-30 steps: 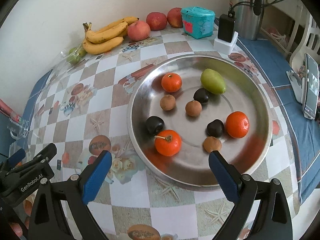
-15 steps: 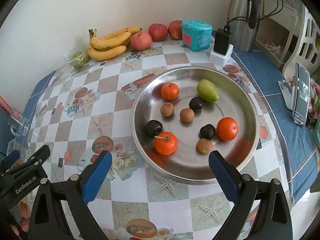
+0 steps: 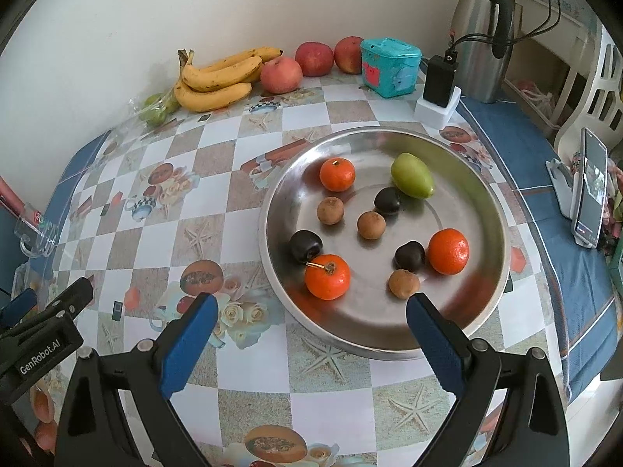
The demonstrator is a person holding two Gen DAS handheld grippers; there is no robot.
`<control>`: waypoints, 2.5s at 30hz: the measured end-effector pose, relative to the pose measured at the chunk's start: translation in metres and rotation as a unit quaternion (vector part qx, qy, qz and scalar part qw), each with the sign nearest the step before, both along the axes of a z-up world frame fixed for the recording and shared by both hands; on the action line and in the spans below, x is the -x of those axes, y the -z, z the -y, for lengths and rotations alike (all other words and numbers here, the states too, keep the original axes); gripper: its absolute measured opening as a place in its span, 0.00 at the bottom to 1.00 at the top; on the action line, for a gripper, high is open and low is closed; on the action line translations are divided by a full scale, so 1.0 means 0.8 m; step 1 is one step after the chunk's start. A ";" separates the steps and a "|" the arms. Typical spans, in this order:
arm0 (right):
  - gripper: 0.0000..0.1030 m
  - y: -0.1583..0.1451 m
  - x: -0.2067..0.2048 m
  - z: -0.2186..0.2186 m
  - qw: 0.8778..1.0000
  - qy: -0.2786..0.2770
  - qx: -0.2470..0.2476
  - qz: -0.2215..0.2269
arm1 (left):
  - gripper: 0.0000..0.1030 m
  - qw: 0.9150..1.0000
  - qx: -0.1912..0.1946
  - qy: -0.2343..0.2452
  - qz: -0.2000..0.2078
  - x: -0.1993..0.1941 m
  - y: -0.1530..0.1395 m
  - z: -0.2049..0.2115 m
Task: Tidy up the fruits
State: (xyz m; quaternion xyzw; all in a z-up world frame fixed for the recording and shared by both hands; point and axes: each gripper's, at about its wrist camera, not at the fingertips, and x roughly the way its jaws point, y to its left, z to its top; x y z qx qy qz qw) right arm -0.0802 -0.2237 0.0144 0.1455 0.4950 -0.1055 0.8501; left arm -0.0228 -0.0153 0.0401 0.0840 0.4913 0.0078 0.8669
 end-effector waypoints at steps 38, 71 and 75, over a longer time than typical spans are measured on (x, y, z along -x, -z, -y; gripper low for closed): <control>0.95 0.005 -0.004 -0.005 1.000 -0.009 -0.004 -0.008 | 1.00 1.000 -0.001 0.010 -0.004 0.001 0.003 0.005; 0.95 0.006 -0.004 -0.005 1.000 -0.010 -0.005 -0.010 | 1.00 1.000 -0.001 0.010 -0.005 0.000 0.003 0.004; 0.95 0.006 -0.005 -0.004 1.000 -0.010 -0.004 -0.009 | 1.00 1.000 -0.001 0.010 -0.005 0.001 0.003 0.004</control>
